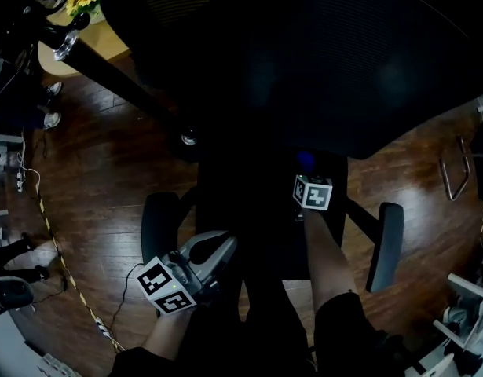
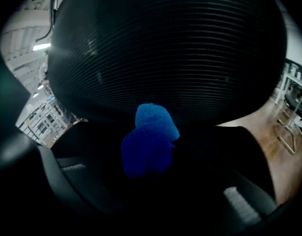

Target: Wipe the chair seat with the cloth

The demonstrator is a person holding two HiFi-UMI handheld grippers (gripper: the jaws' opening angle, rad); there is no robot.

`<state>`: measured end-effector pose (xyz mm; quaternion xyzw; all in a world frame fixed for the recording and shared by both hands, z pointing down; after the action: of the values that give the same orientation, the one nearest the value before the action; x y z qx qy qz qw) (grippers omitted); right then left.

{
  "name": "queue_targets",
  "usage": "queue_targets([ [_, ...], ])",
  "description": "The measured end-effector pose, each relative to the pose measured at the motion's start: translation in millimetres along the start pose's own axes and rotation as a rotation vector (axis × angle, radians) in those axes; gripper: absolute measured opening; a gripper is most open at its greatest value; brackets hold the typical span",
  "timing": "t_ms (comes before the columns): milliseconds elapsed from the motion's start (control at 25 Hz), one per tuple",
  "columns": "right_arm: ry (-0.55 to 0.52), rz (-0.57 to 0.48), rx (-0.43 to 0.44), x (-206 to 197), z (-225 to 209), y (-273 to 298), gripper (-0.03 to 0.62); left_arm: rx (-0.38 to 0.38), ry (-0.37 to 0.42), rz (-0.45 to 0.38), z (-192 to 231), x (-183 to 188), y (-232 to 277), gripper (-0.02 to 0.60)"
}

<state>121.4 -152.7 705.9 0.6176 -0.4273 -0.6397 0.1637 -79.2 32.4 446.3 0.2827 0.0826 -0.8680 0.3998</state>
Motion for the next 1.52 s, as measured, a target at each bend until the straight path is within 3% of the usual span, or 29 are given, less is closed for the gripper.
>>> queue_targets([
  [200, 0.104, -0.005, -0.174, -12.2, -97.8, -43.7, 0.035, -0.032, 0.003, 0.049, -8.0, -11.4, 29.1, -0.009],
  [280, 0.122, -0.023, -0.188, -16.4, -120.1, -53.5, 0.035, -0.043, 0.001, 0.064, -13.5, -18.0, 40.3, -0.009],
  [480, 0.138, -0.038, -0.161, -19.3, -129.8, -57.8, 0.035, -0.051, 0.006, 0.087, -23.3, -28.0, 54.6, -0.009],
  [720, 0.111, -0.054, -0.15, -10.5, -125.8, -63.7, 0.035, -0.031, 0.014, 0.041, -23.8, -21.8, 43.2, -0.009],
  [800, 0.081, -0.076, -0.108, -4.8, -101.9, -63.1, 0.035, -0.019, 0.014, 0.02, -21.8, -18.0, 32.0, -0.009],
  [960, 0.034, -0.077, 0.061, -1.1, -17.8, -39.5, 0.035, 0.01, 0.007, -0.033, -22.3, -11.9, 14.0, -0.009],
  [1160, -0.038, -0.028, 0.326, 3.6, 131.9, 0.4, 0.035, 0.058, 0.012, -0.115, -22.8, 3.0, -21.6, -0.009],
  [1320, -0.064, -0.006, 0.474, 7.2, 233.2, 12.1, 0.035, 0.1, 0.003, -0.167, -12.3, 13.2, -49.0, -0.009],
  [1400, -0.087, 0.019, 0.526, 0.9, 265.5, 16.3, 0.035, 0.123, -0.006, -0.19, -9.6, 13.2, -57.3, -0.009],
  [1520, -0.119, 0.038, 0.518, -16.8, 288.2, 14.8, 0.035, 0.133, -0.008, -0.204, -12.1, 7.1, -78.2, -0.009],
])
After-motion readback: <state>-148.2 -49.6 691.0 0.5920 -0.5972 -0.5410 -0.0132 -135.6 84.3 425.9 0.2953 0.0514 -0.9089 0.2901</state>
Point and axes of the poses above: the fingertips, and each gripper's own axes: y forward along the fingers, z to its left, x out of its top, the point moved 3 cm from there along -y, backward along the fingers, and after that the axes turned 6 degrees about -y, right-handed, at the moved point
